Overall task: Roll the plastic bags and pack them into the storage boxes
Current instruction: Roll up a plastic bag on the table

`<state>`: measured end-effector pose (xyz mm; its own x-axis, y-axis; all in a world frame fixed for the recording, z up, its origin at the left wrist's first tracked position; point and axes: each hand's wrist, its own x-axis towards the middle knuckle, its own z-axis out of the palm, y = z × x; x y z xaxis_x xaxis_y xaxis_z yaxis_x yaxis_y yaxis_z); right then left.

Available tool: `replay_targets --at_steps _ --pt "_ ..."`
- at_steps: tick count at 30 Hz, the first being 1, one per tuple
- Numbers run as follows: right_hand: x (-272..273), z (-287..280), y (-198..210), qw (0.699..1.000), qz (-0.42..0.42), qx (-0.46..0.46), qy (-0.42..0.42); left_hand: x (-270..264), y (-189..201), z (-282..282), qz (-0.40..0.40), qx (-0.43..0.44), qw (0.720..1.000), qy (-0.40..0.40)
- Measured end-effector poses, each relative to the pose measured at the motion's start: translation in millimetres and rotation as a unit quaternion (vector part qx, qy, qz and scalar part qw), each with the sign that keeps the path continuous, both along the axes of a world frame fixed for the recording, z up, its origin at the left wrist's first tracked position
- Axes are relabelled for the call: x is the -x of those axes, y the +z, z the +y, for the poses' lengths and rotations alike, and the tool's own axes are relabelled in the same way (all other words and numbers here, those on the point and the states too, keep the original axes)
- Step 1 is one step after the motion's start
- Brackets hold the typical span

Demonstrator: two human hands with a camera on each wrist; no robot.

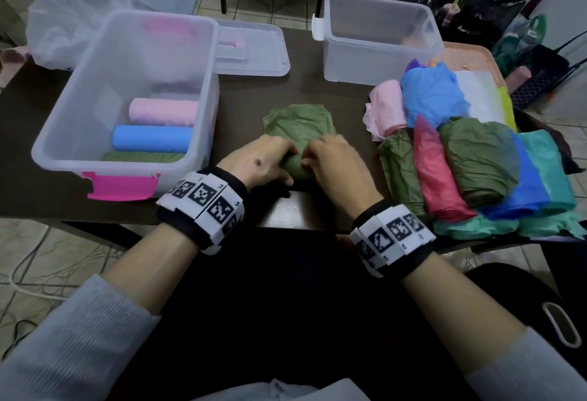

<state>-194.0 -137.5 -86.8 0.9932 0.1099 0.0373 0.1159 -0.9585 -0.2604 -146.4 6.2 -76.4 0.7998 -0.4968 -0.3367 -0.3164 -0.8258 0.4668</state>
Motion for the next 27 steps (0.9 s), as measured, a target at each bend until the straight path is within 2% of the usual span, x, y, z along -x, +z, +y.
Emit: replay_targets --at_steps 2,6,10,12,21,27 --pt "10.5 6.8 -4.8 1.000 -0.004 0.016 0.010 -3.9 -1.3 -0.4 0.009 0.001 1.000 -0.006" --pt "16.5 6.9 -7.4 0.996 0.056 0.049 0.042 -13.9 -3.8 -4.5 0.018 -0.015 0.999 -0.022" --pt "0.7 3.7 -6.2 0.992 0.090 0.076 0.042 -15.2 -2.3 -11.0 -0.096 0.010 0.995 0.006" --pt "-7.8 3.3 -6.1 0.990 0.113 0.077 0.036 -11.3 -2.5 -10.9 -0.126 0.026 0.992 0.003" --pt "-23.5 8.5 0.3 0.982 0.176 0.069 0.007 -5.3 -0.4 -10.6 -0.120 -0.037 0.992 -0.011" --pt "-12.9 10.9 2.2 0.971 0.226 0.071 0.019 -5.0 4.7 -6.9 -0.058 -0.058 0.997 -0.001"
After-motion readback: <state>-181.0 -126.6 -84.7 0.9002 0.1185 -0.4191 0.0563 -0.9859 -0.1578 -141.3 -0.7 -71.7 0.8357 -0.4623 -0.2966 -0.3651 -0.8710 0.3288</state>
